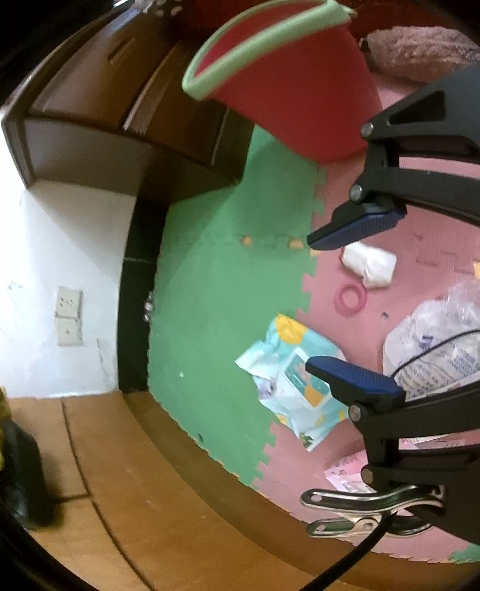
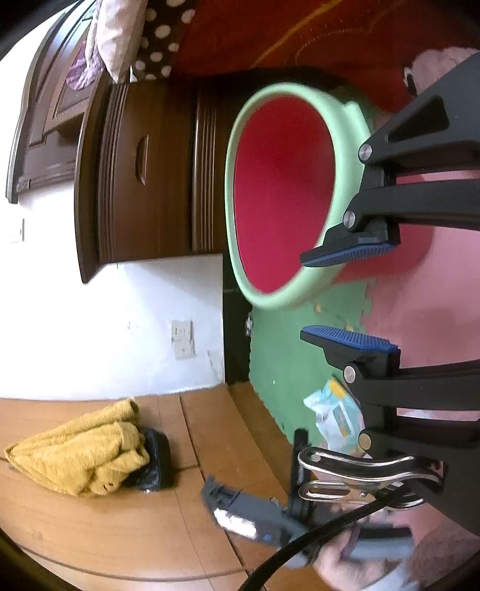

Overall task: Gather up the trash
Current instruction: 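Move both tools back to the mat and close the right tool on the white sock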

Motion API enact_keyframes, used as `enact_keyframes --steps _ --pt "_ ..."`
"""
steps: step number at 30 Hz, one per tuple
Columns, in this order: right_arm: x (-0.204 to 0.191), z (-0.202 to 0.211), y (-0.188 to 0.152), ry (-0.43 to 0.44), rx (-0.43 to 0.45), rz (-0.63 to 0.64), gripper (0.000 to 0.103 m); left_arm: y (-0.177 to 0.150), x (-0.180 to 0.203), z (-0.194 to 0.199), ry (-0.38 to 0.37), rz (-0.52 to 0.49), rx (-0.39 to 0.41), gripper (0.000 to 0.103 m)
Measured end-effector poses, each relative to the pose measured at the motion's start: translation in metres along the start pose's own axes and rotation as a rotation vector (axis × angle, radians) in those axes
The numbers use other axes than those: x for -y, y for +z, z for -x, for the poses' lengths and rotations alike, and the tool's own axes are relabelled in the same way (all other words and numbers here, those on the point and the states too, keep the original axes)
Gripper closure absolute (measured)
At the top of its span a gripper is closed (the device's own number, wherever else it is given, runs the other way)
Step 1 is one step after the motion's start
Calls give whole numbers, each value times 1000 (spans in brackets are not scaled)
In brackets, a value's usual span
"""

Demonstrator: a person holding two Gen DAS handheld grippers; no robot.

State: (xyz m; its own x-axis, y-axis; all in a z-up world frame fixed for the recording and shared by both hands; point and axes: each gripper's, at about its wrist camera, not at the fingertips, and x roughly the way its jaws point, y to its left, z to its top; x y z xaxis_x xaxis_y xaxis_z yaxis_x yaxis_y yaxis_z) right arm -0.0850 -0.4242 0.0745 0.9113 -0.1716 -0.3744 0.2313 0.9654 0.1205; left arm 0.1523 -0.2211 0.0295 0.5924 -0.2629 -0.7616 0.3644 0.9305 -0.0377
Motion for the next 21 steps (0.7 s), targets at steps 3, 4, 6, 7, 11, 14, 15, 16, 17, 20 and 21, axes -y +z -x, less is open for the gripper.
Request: enact_keyframes --steps 3,4,6,7,11,14,15,16,17,20,21 --pt "-12 -7 -7 19 -27 -10 69 -11 -13 -17 6 18 -18 40" --pt "-16 -10 -9 23 -37 -10 69 -14 -16 -22 9 25 -22 40" --pt "-25 -17 -15 33 -62 -2 69 -21 -24 -34 11 46 -31 40" --pt "-30 -21 -17 36 -76 6 69 -22 -27 -39 9 56 -38 40" --pt "-46 -42 -26 48 -130 41 69 -24 -37 -63 -13 99 -72 40" --pt "-54 -61 -33 64 -172 37 69 -25 -37 -73 -11 78 -72 40" --pt "-57 -68 -36 72 -188 29 69 -27 -37 -75 -8 66 -70 40" --pt "-60 -77 -40 83 -211 15 69 -28 -36 -77 -4 48 -66 40" --pt "-63 -87 -44 96 -235 -1 69 -29 -36 -78 0 38 -64 40" --pt "-76 -115 -60 122 -309 -32 69 -30 -38 -83 -11 21 -65 40" --pt "-79 -122 -64 118 -326 -34 69 -30 -40 -85 -10 21 -65 40"
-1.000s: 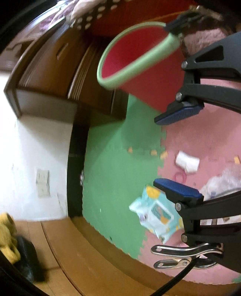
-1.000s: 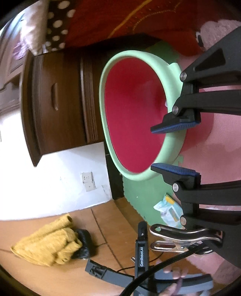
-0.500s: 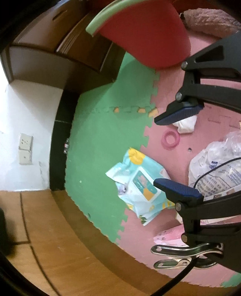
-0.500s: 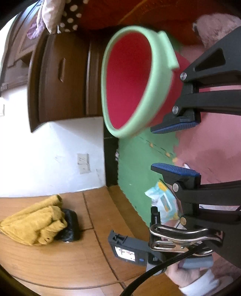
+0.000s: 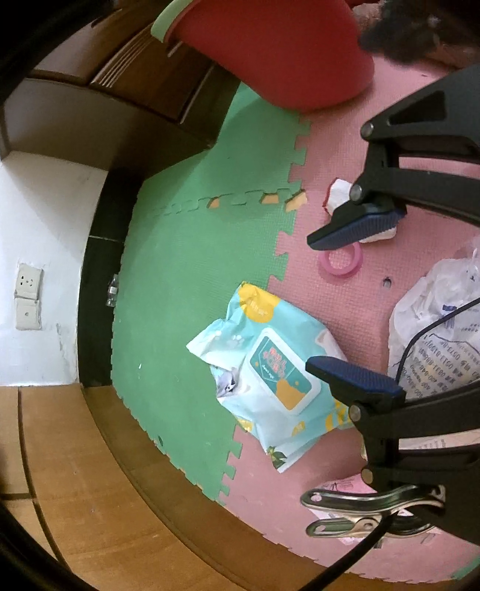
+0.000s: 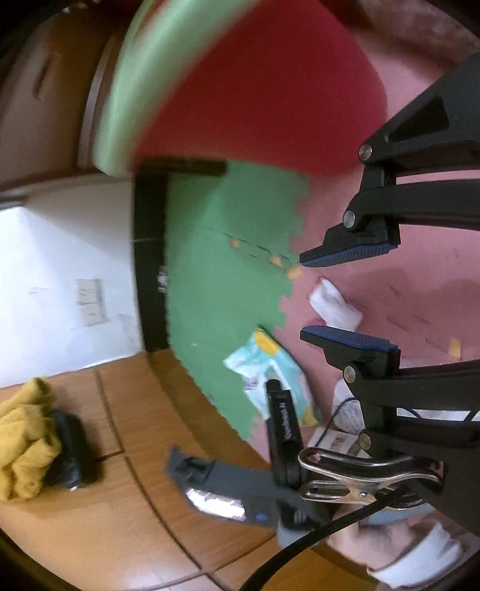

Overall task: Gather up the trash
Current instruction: 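Move both tools back to the mat and close the right tool on the white sock, then grasp the pink plastic ring with the left tool while the right tool holds the sock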

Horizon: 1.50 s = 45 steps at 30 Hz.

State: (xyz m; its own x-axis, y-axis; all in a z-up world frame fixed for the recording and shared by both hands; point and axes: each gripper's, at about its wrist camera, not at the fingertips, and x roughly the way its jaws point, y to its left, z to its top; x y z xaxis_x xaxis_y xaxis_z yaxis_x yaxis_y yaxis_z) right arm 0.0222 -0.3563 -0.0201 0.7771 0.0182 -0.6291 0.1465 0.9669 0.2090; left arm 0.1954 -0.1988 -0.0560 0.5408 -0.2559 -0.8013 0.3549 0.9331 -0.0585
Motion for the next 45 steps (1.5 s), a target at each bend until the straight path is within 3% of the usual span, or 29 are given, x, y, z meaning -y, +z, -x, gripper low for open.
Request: enact_keyframes --steps 4,11,21,25,27,36,39,45 --pt "-12 -43 -10 -22 -86 -6 69 2 -12 -9 26 20 0 40" --pt "-20 -103 -25 -23 -212 -54 69 5 -29 -18 -9 73 -9 40" --pt "-25 -155 -27 -73 -289 -46 70 6 -30 -32 -34 65 -30 40" --pt "-23 -154 -29 -67 -305 -17 88 5 -27 -35 -42 52 -43 40" --pt "-21 -150 -30 -68 -310 6 89 4 -24 -36 -45 37 -46 40" --pt "4 -99 -41 -103 -411 139 90 -3 9 -45 -96 -67 -81 40" --pt "14 -76 -47 -90 -442 126 90 -5 26 -52 -135 -121 -106 40" --pt "27 -52 -64 -36 -419 32 90 -4 43 -81 -113 -164 -171 40"
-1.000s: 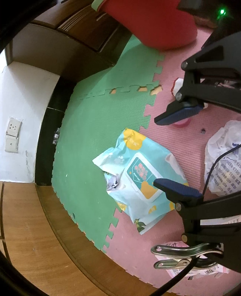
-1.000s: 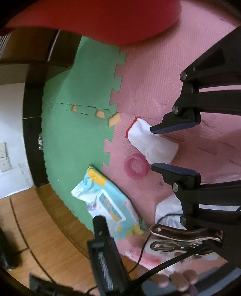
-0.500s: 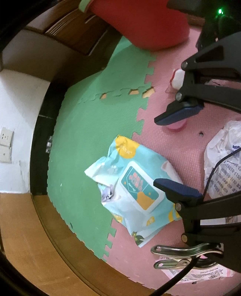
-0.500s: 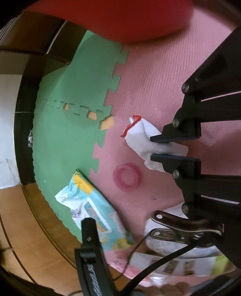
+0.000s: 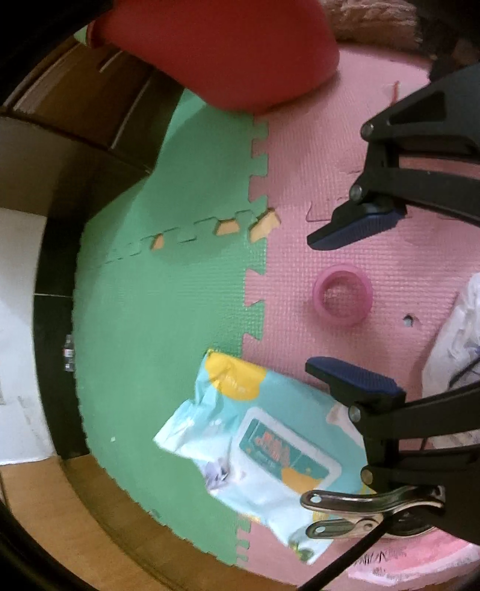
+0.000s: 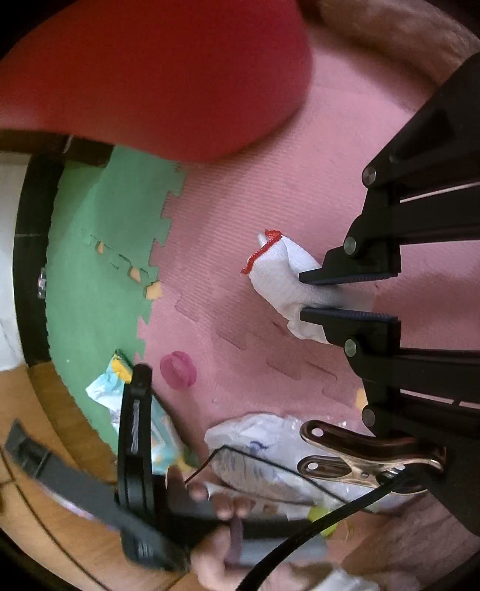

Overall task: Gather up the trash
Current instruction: 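Grasp the pink plastic ring with the left tool while the right tool holds the sock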

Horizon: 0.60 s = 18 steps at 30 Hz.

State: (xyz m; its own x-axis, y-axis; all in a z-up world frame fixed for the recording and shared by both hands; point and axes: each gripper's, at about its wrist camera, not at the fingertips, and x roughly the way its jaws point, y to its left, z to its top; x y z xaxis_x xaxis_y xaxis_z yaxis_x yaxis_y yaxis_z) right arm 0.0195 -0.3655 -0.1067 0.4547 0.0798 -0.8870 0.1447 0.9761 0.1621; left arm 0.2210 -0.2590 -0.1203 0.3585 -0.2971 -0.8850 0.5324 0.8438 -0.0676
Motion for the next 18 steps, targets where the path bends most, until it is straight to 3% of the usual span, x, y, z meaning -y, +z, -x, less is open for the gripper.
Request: enact_keyframes --steps 11,18 --pt "10 -11 -4 41 15 -100 90 6 -1 -44 -34 6 -149 40" --pt "8 -17 -3 45 1 -106 89 1 5 -42 -4 -30 -176 40"
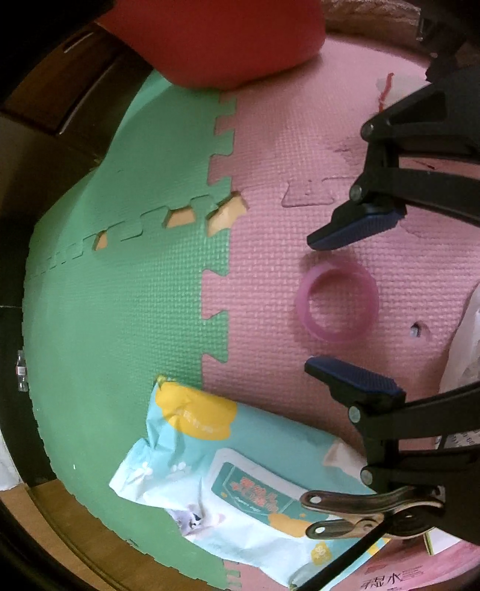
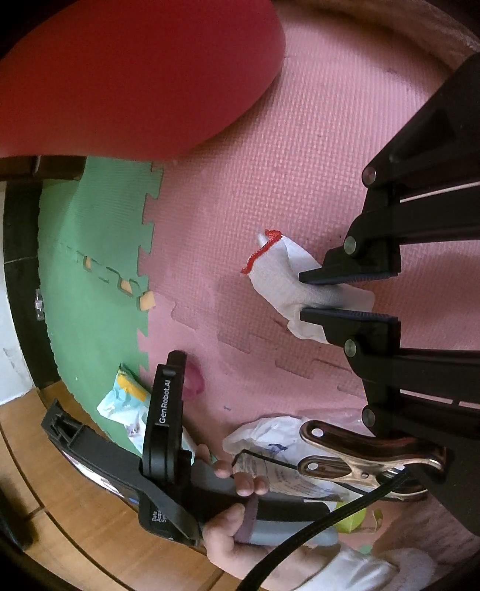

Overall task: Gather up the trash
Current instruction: 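Grasp the pink plastic ring with the left tool while the right tool holds the sock, then carry the pink ring in the left tool and white sock in the right tool over the bucket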

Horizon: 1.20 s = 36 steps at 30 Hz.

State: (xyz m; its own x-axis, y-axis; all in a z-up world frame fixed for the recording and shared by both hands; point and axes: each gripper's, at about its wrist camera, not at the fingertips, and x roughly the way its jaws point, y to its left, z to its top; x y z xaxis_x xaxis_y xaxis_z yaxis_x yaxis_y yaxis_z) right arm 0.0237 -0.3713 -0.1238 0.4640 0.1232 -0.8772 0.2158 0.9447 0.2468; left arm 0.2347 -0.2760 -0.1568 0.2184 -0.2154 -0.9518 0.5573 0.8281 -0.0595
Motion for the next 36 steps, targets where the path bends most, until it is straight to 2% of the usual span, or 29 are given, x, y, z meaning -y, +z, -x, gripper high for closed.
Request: enact_keyframes --steps 3,10,20,31,36 --pt "-2 -1 0 -3 3 14 89 -1 -2 -1 -1 17 1 41" --pt "0 -1 0 -2 10 10 89 -8 -1 -1 60 -1 19 58" --pt "2 3 -3 7 37 21 89 -11 -5 12 44 15 47 58" --pt "-1 20 -13 8 87 50 89 -29 -9 63 0 61 130 58" --pt "-13 41 -20 4 154 113 89 -36 -4 96 -32 82 189 58"
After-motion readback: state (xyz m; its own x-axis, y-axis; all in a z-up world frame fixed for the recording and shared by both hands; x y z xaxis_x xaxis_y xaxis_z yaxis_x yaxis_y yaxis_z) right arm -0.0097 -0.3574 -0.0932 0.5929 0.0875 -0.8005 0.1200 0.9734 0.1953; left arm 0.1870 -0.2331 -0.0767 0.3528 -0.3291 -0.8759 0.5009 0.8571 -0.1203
